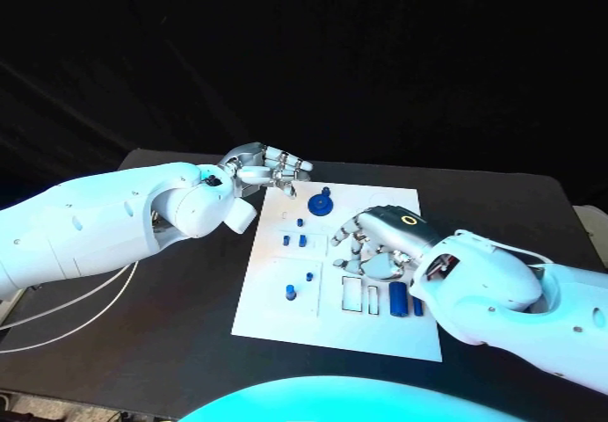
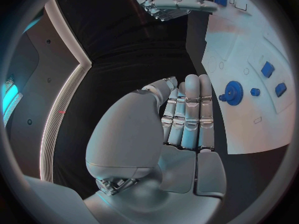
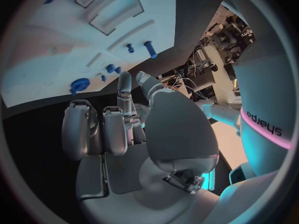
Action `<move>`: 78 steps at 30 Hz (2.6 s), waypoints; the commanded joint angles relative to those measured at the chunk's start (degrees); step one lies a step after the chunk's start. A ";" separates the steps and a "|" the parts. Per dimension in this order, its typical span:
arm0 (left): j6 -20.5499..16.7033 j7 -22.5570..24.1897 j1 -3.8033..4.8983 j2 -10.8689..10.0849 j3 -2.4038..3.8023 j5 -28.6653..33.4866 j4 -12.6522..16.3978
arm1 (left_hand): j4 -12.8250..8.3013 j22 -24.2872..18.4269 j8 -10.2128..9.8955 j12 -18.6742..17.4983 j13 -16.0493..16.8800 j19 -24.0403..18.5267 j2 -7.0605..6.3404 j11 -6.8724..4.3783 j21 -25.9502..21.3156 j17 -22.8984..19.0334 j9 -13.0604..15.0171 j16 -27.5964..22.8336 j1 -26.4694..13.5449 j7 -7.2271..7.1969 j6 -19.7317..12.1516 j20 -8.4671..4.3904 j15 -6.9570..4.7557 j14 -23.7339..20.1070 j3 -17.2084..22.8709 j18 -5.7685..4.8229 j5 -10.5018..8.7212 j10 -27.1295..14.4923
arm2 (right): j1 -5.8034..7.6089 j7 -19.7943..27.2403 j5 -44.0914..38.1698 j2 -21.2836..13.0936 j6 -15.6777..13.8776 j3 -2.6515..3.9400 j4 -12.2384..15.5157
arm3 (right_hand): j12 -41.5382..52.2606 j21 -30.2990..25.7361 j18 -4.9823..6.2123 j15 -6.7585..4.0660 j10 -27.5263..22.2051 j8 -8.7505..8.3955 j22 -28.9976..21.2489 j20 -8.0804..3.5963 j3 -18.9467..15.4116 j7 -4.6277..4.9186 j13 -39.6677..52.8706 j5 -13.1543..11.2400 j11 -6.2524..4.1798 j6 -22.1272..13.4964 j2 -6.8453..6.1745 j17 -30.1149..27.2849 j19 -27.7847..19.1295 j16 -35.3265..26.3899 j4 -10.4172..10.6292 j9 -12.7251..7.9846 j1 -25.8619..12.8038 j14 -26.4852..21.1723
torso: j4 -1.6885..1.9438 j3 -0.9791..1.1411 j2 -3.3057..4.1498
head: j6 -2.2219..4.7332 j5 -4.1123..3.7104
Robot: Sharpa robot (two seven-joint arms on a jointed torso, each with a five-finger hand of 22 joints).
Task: Assemble the parts on the task board
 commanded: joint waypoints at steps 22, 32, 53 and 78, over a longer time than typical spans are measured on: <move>0.10 1.11 -0.11 -1.56 -0.71 1.36 0.73 | 0.43 -0.31 0.15 0.65 0.03 -0.19 0.62 0.01 -0.62 -0.03 0.02 -0.36 -1.15 -0.09 -0.55 0.35 0.33 -0.25 -0.54 0.76 -0.10 -0.71 | -4.86 -11.03 11.11 -17.47 -2.53 -1.70 6.84 | 53.97 3.10 -1.46 -0.71 -1.53 5.90 11.36 -0.81 -17.53 -1.09 54.65 5.80 -0.78 -0.93 3.13 4.24 1.72 3.50 10.35 5.63 -3.66 3.53 | -2.22 -0.83 -1.97 | -1.28 -7.12; 0.12 1.16 -0.12 -1.87 -0.74 1.37 1.25 | 0.43 -0.31 0.15 0.65 0.03 -0.19 0.62 0.01 -0.62 -0.03 0.02 -0.36 -1.15 -0.09 -0.55 0.35 0.33 -0.25 -0.54 0.76 -0.10 -0.71 | -7.38 -13.92 6.74 -14.50 -2.89 -1.75 5.51 | 54.45 3.63 -1.57 -0.91 -1.40 7.03 11.62 -0.93 -19.45 -1.45 55.34 6.30 -1.06 -0.36 3.99 4.53 1.99 3.70 10.65 6.76 -4.64 3.58 | -2.14 -0.86 -1.76 | -1.54 -7.69; 0.54 0.84 -0.12 -2.42 -0.74 1.39 1.87 | 0.42 -0.36 0.19 0.72 0.03 -0.18 0.67 0.00 -0.68 -0.02 0.03 -0.34 -1.13 -0.10 -0.58 0.36 0.31 -0.25 -0.52 0.78 -0.08 -0.76 | -8.54 -15.76 5.64 -10.71 -0.83 -1.75 1.78 | 55.02 4.08 -1.67 -1.07 -1.08 7.65 11.82 -1.06 -20.13 -1.67 56.04 7.09 -1.25 -0.27 4.69 4.99 2.20 3.99 10.44 7.57 -3.87 3.67 | -2.00 -0.77 -1.68 | -1.98 -7.44; 1.19 0.33 -0.11 -2.88 -0.74 1.75 2.11 | 1.88 -1.10 0.49 1.32 0.06 0.00 0.77 0.09 -1.69 0.05 0.06 -0.21 -2.93 -0.08 -0.98 0.68 0.52 -0.28 -1.45 0.77 -0.12 -1.34 | -10.15 -16.20 5.55 -8.48 1.39 -1.73 0.28 | 55.20 4.02 -1.67 -1.23 -0.95 8.35 11.88 -1.20 -20.97 -1.95 56.38 7.37 -1.47 0.18 5.44 5.13 2.20 4.09 10.54 8.47 -3.58 3.68 | -1.90 -0.70 -1.58 | -2.21 -7.04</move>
